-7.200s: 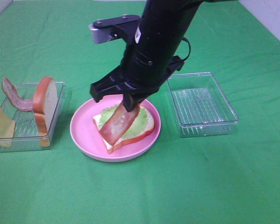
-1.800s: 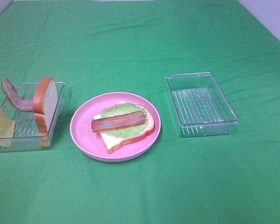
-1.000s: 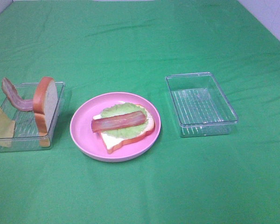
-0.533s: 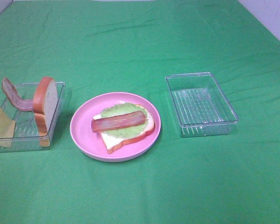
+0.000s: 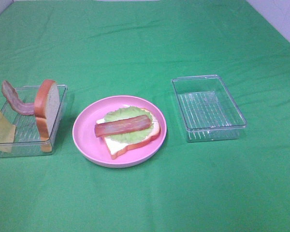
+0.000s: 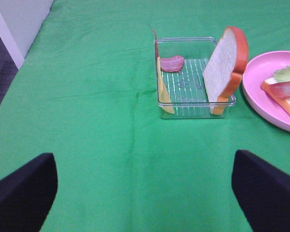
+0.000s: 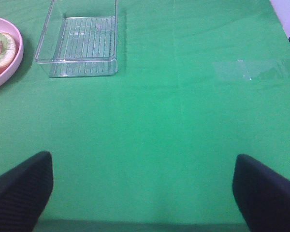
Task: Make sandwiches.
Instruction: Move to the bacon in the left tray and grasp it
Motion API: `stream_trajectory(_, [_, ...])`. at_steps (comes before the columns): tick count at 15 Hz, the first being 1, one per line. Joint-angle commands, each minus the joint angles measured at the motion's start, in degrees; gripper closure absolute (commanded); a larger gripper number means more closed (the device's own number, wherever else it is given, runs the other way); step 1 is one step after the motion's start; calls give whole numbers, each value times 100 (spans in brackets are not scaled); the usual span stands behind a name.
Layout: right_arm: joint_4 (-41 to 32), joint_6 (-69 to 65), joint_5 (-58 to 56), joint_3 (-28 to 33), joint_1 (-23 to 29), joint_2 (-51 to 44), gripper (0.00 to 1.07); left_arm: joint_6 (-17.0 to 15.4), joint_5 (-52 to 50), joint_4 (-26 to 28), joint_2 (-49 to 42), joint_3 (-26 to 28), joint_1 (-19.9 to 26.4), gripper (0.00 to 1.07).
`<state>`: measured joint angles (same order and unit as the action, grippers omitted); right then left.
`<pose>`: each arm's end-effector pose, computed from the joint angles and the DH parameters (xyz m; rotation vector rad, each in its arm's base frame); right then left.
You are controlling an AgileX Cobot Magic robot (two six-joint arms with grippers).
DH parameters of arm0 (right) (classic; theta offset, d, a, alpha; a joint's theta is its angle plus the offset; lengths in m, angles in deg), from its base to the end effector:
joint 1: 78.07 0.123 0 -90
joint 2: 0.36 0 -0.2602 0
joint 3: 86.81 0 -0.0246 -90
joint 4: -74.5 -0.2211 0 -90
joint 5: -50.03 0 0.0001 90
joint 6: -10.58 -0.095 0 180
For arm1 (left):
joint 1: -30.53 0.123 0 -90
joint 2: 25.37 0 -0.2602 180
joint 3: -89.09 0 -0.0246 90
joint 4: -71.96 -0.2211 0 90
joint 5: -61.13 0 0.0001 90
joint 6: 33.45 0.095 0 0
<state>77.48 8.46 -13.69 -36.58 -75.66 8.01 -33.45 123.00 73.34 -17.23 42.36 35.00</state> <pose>-0.0012 -0.0045 0.2463 -0.0026 2.1337 -0.0168 -0.0060 -0.0025 0.2644 -0.0777 2.0358 0.0202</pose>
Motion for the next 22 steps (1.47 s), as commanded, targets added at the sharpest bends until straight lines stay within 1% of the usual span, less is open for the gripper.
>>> stream_trajectory(1, [0, 46, 63, 17, -40, -195, 11, -52, -23, -40, 29, 0, 11, 16])
stream_trajectory(4, [0, 46, 63, 17, -40, -195, 11, -52, -166, -92, 458, 149, 11, 16])
stream_trajectory(6, [0, 46, 63, 17, -40, -195, 11, -52, -642, -138, 865, 418, 11, 15])
stream_trajectory(9, [-6, 46, 63, 17, -40, -195, 11, -92, -974, -138, 1593, 607, -6, 13])
stream_trajectory(12, [-6, 46, 63, 17, -40, -195, 11, -407, -1089, -138, 2825, 968, -6, 12])
stream_trajectory(13, [-6, 46, 63, 17, -40, -195, 11, -418, -1140, -138, 3718, 1261, -6, 12])
stream_trajectory(14, [-6, 46, 63, 17, -40, -195, 11, -418, -1140, -138, 4206, 1461, -6, 12])
stream_trajectory(15, [-6, 46, 63, 17, -40, -195, 11, -367, -1140, -189, 4652, 1696, -6, 12])
stream_trajectory(16, [-6, 46, 63, 17, -40, -195, 11, -344, -1140, -212, 4905, 1799, -6, 12])
stream_trajectory(22, [-6, 46, 63, 17, -40, -195, 11, -309, -1134, -212, 7534, 3283, -6, 12])
